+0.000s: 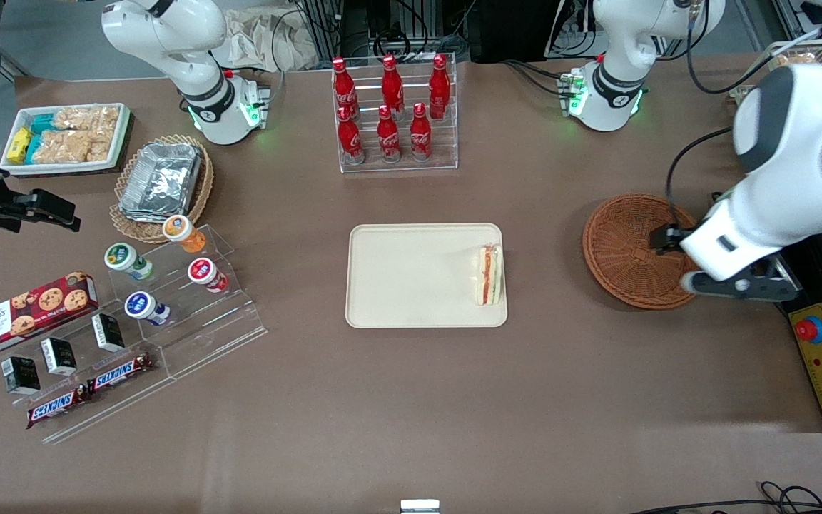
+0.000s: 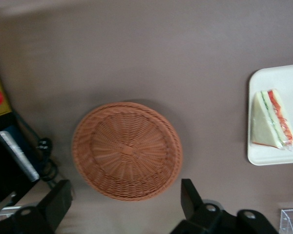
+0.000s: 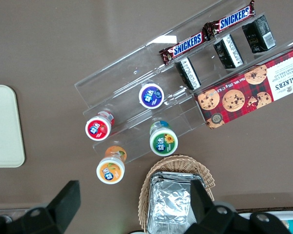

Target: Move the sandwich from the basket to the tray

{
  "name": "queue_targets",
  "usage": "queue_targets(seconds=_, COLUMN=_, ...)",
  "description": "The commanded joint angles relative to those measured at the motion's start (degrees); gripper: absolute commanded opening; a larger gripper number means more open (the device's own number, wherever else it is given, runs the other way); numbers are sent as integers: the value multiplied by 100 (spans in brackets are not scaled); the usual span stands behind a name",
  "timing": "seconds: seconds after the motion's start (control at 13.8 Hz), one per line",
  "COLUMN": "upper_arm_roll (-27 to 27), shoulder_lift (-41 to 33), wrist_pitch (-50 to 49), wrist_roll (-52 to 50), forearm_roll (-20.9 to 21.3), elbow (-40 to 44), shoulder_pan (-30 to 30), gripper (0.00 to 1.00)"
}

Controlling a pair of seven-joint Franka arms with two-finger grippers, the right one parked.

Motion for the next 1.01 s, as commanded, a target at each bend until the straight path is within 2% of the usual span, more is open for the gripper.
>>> queue_targets(seconds=0.0, upper_arm_roll=-272, shoulder_lift=-408, wrist_pitch=12, wrist_roll=600, forearm_roll=-27, elbow=-135, shoulder_pan=771, gripper=100)
queue_targets(seconds=0.43, upper_arm_roll=-334, shoulder_lift=-479, wrist_pitch=12, wrist_roll=664, forearm_roll=-440, elbow=182, shoulder_pan=1431, gripper=100)
queue_targets(seconds=0.94, upper_arm_roll=-326, shoulder_lift=-462, wrist_pitch=3, wrist_roll=594, forearm_roll=-510, elbow=191, shoulder_pan=1379, gripper=100)
